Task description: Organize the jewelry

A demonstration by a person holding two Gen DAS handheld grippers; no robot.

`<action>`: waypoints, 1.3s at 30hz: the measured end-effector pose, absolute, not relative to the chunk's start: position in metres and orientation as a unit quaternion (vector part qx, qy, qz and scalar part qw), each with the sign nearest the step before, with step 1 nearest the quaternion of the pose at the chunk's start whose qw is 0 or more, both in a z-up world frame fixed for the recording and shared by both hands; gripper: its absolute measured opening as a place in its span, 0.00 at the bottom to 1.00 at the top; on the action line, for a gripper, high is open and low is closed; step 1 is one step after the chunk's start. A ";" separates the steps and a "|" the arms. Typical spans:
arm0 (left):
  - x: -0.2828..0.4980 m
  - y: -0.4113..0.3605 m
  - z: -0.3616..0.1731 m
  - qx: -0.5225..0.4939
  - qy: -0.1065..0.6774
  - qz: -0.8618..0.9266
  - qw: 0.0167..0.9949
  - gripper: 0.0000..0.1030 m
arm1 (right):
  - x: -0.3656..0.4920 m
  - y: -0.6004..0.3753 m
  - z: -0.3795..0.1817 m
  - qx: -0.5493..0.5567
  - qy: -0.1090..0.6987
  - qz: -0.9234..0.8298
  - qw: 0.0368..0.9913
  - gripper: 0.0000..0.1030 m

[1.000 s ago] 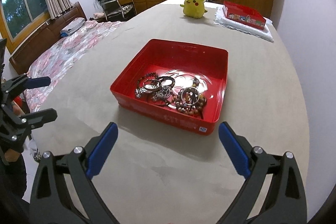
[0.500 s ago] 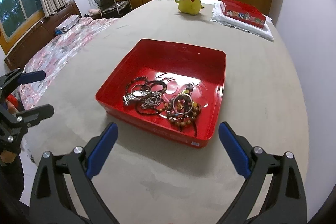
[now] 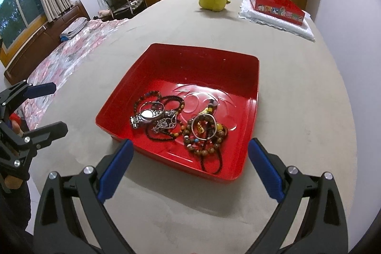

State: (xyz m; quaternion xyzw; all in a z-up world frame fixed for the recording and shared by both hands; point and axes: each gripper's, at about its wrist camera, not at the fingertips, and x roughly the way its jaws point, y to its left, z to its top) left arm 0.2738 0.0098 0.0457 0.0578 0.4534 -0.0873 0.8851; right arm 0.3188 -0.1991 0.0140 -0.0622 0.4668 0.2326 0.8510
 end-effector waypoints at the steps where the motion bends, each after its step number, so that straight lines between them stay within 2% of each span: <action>1: 0.275 0.010 0.045 0.059 0.452 -0.086 0.886 0.96 | 0.320 -0.198 0.013 -0.062 0.468 0.233 0.850 0.93; 39: 0.277 0.011 0.041 0.058 0.452 -0.079 0.887 0.94 | 0.321 -0.198 0.011 -0.064 0.468 0.232 0.851 0.93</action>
